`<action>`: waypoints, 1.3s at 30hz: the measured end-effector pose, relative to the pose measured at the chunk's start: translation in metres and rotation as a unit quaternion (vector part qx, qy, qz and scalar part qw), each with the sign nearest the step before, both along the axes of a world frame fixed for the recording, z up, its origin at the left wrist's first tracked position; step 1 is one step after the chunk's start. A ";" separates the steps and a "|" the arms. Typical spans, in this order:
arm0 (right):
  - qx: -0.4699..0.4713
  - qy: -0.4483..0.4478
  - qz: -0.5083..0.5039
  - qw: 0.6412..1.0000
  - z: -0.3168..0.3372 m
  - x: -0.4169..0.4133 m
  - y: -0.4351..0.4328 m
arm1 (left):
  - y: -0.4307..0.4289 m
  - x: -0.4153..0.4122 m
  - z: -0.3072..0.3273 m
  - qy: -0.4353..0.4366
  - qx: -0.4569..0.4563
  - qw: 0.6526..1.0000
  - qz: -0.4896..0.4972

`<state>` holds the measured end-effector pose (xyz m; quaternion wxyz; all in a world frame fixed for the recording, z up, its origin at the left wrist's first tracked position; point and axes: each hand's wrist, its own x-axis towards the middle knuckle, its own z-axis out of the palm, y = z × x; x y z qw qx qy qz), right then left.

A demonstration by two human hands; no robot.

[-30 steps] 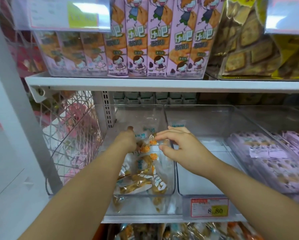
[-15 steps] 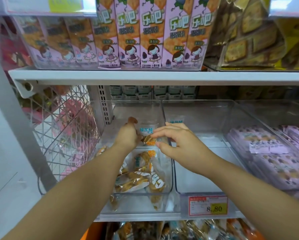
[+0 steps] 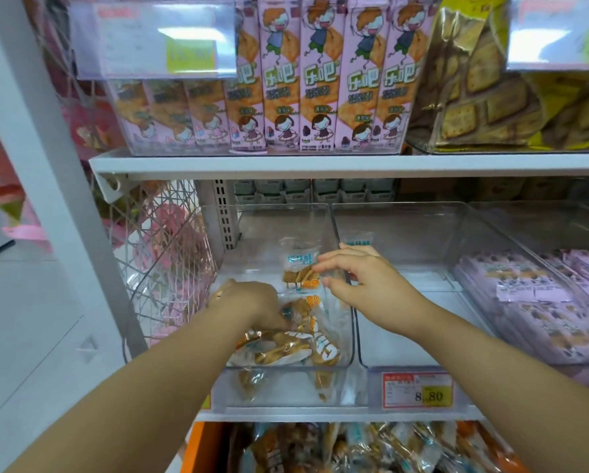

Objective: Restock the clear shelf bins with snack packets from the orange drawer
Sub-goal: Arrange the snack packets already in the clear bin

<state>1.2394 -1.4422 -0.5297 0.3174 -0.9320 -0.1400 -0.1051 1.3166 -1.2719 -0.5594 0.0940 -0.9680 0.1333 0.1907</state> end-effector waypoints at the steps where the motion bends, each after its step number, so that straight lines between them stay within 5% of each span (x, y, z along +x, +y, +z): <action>1: 0.000 0.002 0.000 1.000 0.001 0.000 0.000 | -0.003 0.001 -0.001 0.003 -0.007 1.000 0.007; 9: 0.005 0.012 -0.003 1.000 0.000 0.000 -0.001 | 0.001 -0.001 -0.010 -0.008 -0.191 0.980 0.048; 13: 0.006 0.012 0.000 1.000 -0.001 0.001 -0.001 | 0.011 0.009 -0.011 -0.018 -0.422 0.903 0.085; 18: 0.002 0.001 0.002 1.000 -0.002 0.001 -0.001 | 0.011 0.025 -0.001 -0.106 -0.507 0.849 0.109; 23: 0.017 0.004 0.006 1.000 -0.003 0.001 -0.002 | -0.001 0.036 -0.003 -0.057 -0.480 0.870 0.096; 33: 0.051 0.006 0.006 0.999 -0.008 0.002 -0.002 | -0.002 0.032 -0.018 0.079 -0.541 0.815 0.193; 36: 0.056 0.007 0.007 0.998 -0.007 0.001 -0.002 | -0.005 0.026 -0.020 0.124 -0.494 0.853 0.115; 39: 0.055 0.012 0.009 0.998 -0.007 0.001 -0.002 | -0.007 0.026 -0.024 0.081 -0.394 0.915 0.033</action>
